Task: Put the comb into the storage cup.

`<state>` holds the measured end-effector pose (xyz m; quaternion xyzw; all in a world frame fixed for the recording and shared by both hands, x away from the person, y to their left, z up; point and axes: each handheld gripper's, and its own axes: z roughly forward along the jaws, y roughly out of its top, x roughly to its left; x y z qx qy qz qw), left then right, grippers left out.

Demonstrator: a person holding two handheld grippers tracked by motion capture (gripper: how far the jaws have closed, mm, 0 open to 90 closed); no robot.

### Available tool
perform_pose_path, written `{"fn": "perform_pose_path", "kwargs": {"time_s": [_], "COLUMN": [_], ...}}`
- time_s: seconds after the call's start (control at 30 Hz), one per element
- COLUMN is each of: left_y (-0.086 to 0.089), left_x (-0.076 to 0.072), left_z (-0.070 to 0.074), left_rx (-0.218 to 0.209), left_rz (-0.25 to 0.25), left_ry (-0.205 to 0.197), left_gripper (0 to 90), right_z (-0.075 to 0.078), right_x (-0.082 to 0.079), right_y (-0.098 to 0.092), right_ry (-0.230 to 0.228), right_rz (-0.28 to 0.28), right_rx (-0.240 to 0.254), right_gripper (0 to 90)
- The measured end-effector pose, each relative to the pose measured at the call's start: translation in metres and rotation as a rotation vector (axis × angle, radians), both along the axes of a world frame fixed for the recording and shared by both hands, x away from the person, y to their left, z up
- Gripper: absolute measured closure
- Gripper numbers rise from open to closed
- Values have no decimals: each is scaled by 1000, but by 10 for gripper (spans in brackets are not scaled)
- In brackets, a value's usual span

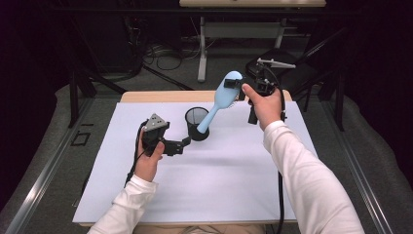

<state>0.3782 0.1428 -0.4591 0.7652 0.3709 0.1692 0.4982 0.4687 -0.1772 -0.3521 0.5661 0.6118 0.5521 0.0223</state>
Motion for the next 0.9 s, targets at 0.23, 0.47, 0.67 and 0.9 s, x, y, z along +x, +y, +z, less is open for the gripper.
{"fn": "perform_pose_path", "kwargs": {"time_s": [0.23,0.47,0.67,0.9], "left_y": [2,4,5,7], "left_x": [0,0,0,-1], "left_z": [-3,-4,-4,-2], "left_rx": [-2,-4,-13,-23], "left_rz": [-2,-2,-4,-2], "left_ry": [11,16,13,15], "left_gripper": [6,7,6,6], "right_z": [4,9,10,12], "right_x": [1,4,6,10], "right_y": [0,2,6,12], "right_ry": [-11,-20,-22,-29], "right_rz": [-9,-21,-23,-22], "right_rx": [-7,-12,-21,-39], "right_gripper": [495,495,496,496]}}
